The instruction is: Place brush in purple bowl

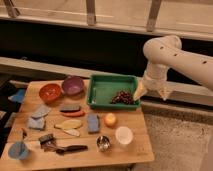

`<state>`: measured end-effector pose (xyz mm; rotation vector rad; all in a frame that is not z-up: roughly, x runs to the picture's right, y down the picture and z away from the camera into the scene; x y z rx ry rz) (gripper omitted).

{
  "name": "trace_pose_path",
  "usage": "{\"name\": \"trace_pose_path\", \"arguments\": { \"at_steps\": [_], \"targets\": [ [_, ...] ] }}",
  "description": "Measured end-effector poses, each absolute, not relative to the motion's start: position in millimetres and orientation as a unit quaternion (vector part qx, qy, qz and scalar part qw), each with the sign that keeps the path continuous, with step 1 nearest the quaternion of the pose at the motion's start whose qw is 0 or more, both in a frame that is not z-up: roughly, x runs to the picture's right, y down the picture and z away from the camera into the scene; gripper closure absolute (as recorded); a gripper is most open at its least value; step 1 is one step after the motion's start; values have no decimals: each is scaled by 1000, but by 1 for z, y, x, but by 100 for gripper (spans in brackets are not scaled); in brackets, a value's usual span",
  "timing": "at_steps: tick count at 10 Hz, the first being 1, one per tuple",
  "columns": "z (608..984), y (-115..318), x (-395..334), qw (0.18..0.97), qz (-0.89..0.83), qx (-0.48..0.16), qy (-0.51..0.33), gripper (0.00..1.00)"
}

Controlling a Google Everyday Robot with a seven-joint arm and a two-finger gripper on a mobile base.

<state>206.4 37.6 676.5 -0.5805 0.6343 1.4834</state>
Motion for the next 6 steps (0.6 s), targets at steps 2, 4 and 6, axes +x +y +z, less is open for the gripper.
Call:
{"name": "trace_pose_path", "arguments": {
  "at_steps": [2, 4, 6],
  "targets": [
    [681, 26, 168, 691, 621, -262, 262, 20],
    [685, 17, 111, 733, 578, -275, 233, 20],
    [686, 14, 61, 766, 537, -289, 204, 20]
  ]
}}
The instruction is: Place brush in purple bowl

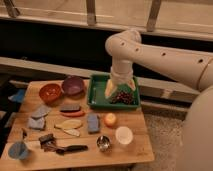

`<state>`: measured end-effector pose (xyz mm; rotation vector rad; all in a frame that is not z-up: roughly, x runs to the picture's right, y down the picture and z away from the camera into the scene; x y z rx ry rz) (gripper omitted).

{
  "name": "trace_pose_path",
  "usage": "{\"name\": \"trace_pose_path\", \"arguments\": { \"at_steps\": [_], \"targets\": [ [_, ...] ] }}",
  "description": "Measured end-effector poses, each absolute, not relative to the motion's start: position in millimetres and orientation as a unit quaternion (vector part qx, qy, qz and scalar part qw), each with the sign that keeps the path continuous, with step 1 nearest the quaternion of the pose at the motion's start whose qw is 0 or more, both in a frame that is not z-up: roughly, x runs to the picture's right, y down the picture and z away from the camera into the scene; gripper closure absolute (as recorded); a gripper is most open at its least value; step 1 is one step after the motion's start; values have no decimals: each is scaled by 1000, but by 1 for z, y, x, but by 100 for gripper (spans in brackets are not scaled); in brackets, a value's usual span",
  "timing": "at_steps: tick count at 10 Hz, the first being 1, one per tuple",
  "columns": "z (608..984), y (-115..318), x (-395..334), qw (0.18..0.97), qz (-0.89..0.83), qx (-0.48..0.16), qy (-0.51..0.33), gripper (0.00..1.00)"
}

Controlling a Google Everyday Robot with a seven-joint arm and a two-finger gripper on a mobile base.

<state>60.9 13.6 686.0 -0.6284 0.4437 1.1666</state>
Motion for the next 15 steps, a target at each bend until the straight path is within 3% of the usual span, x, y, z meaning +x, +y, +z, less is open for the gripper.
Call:
{"name": "trace_pose_path", "arguments": {
  "at_steps": [2, 7, 15],
  "targets": [
    [678, 18, 9, 791, 497, -315, 167, 20],
    [678, 20, 12, 792, 494, -318, 167, 20],
    [643, 83, -87, 805, 425, -413, 44, 20]
  ]
}}
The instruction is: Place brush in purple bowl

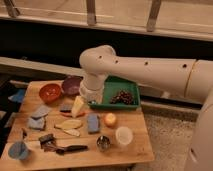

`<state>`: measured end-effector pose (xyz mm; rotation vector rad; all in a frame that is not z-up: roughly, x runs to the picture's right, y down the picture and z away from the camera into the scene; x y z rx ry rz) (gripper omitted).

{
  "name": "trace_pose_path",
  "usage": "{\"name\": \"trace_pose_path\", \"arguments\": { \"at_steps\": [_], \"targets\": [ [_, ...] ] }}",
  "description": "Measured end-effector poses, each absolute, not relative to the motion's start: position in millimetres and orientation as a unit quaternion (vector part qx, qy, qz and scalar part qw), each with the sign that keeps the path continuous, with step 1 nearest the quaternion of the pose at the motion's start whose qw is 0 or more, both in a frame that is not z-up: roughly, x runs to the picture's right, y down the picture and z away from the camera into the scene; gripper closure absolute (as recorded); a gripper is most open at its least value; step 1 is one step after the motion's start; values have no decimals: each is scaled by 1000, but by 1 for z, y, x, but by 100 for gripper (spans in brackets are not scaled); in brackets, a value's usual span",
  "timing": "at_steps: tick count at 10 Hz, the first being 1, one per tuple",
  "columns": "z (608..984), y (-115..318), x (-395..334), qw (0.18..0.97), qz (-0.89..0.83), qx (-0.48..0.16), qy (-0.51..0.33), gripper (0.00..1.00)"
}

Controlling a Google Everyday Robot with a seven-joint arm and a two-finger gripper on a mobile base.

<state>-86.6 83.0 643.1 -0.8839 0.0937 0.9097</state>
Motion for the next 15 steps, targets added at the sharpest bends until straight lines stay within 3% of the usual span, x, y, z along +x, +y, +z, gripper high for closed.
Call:
{"name": "trace_pose_path", "arguments": {
  "at_steps": [15],
  "targets": [
    [615, 124, -192, 828, 305, -469, -25, 20]
  ]
}}
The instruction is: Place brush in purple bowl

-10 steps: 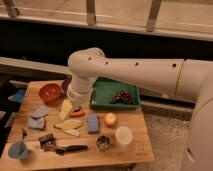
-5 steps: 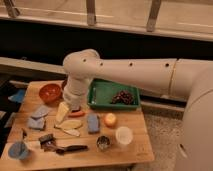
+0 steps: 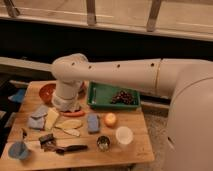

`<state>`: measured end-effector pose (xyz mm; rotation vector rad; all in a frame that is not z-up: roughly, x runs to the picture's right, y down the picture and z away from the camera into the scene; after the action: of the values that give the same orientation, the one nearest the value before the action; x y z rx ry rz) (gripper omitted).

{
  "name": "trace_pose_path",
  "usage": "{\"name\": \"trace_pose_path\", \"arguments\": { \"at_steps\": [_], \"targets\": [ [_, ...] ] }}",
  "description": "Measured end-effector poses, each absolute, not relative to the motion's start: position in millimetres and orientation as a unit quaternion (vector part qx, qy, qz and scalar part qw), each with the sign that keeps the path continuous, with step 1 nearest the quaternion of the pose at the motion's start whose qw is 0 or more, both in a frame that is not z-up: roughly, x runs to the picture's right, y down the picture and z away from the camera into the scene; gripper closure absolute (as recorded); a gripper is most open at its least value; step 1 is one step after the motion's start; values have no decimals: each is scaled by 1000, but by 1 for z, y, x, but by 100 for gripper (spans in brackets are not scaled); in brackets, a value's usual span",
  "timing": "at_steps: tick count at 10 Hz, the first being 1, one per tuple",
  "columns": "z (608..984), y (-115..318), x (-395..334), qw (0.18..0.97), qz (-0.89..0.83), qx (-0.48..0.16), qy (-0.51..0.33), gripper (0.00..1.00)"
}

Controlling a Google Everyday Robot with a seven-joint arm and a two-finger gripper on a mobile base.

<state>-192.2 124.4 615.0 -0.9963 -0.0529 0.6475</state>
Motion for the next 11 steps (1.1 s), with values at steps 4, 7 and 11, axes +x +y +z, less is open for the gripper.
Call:
{"name": "trace_pose_path", "arguments": {
  "at_steps": [4, 7, 11],
  "targets": [
    [614, 135, -220, 830, 272, -486, -39, 20],
    [618, 136, -228, 829, 265, -491, -41, 20],
    [623, 138, -237, 827, 257, -497, -48, 20]
  ]
}}
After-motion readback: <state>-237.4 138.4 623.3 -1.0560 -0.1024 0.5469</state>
